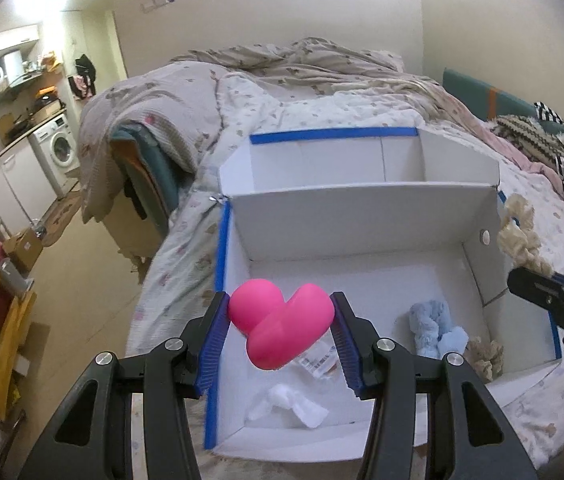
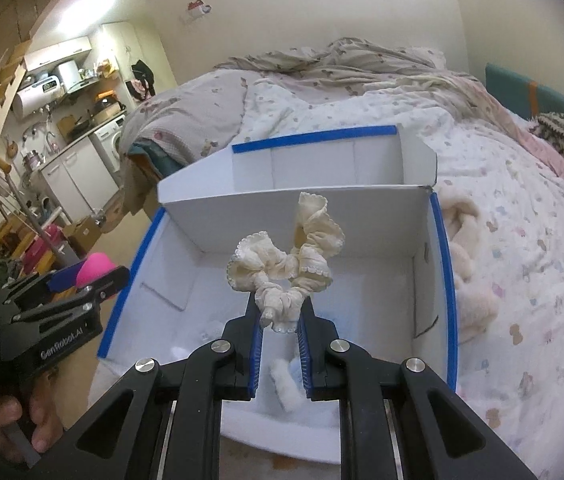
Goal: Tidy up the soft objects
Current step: 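Carry the pink duck and lace scrunchie over the shoebox with both tools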
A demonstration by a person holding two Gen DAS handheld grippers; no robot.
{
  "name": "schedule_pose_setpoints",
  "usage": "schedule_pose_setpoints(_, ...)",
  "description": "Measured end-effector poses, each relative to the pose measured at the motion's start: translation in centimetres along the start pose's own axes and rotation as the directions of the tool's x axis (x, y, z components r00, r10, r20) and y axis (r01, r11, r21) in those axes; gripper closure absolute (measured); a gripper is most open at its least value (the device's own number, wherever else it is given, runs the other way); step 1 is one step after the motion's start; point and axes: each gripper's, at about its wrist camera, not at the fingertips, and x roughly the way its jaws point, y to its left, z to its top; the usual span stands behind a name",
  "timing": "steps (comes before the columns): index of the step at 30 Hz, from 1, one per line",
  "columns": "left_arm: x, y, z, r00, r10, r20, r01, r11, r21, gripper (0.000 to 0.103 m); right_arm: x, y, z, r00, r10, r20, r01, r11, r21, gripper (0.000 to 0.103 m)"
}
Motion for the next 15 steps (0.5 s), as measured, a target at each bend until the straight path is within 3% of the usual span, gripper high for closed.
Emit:
schedule_pose_setpoints(6,2.8,-0.4,-0.1,0.997,-0.062,-0.043,0.061,0.998,-0.021,0.057,2.8,-1.3,-0.2,0.997,-0.013,-0.074,0.017,0.998,0.053,0.085)
schedule_pose_setpoints(15,6.4,-0.7,-0.7,0.982,-0.070,-0.174,0.067,0.997,-0.023,0.057,6.2,-2.1,-2.2,0.975,-0.033,-0.221,0.058,0.992,0.111,0.085)
